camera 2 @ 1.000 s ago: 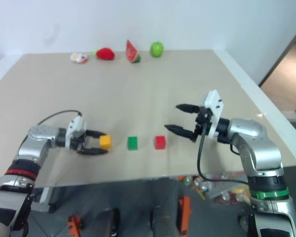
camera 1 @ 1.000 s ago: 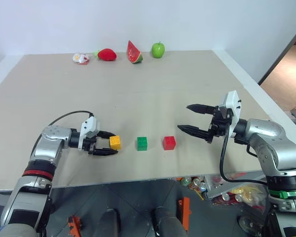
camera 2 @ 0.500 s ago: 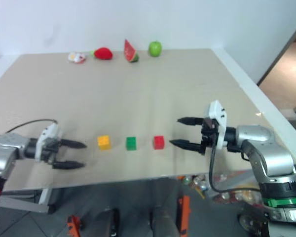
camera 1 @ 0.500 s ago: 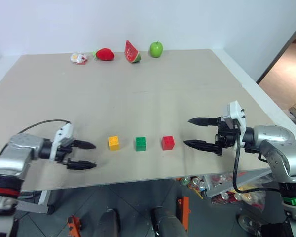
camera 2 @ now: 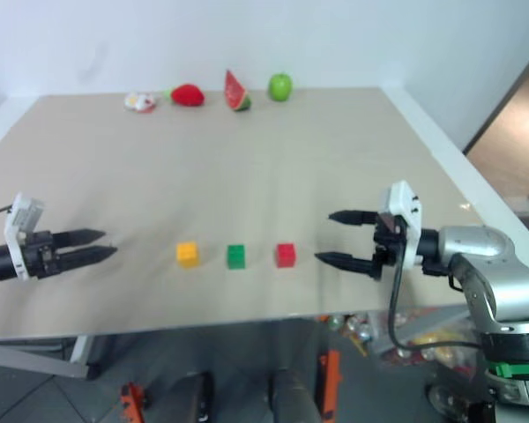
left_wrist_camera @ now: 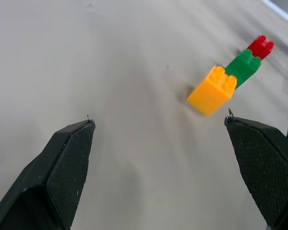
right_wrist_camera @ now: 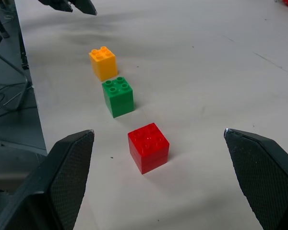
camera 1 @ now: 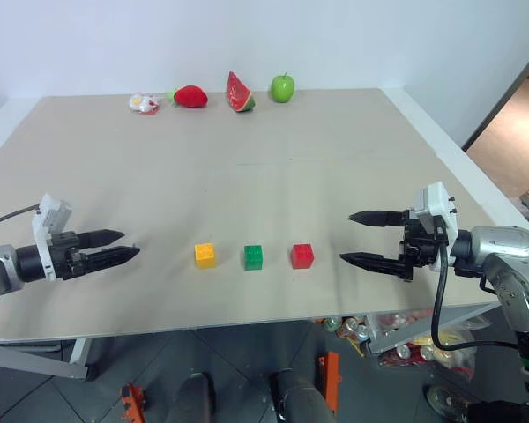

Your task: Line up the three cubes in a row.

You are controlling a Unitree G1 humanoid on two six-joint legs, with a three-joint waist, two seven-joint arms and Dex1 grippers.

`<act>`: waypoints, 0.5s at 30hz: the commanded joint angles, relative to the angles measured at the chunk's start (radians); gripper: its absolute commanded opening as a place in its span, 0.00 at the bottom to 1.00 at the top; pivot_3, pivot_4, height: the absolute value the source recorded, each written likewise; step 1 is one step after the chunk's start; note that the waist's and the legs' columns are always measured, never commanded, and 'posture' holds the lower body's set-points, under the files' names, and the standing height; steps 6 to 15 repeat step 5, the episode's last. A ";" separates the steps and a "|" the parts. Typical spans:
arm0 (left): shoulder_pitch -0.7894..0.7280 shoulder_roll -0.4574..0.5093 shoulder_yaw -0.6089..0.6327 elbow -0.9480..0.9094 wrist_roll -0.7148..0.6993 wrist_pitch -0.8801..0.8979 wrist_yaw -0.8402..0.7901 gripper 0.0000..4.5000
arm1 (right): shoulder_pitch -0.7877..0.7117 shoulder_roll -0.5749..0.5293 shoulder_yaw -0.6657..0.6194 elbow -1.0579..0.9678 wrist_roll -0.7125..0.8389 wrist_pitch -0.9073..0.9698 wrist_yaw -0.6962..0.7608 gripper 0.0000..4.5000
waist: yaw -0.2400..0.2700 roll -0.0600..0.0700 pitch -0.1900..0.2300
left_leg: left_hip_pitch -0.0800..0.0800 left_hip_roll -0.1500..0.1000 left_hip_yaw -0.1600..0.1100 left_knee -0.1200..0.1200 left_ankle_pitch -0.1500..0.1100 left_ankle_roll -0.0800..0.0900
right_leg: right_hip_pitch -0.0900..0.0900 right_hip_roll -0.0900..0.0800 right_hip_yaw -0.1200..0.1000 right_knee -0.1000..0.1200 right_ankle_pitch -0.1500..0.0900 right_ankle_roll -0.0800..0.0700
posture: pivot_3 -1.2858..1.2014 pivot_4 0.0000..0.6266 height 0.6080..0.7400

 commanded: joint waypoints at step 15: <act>-0.009 0.002 0.047 -0.058 -0.066 0.025 0.048 0.99 | -0.012 0.006 -0.011 -0.013 -0.002 -0.015 -0.014 1.00 | 0.000 0.000 0.000 | 0.000 0.000 0.000 0.000 0.000 0.000 | 0.000 0.000 0.000 0.000 0.000 0.000 | 0.52 0.24 1.00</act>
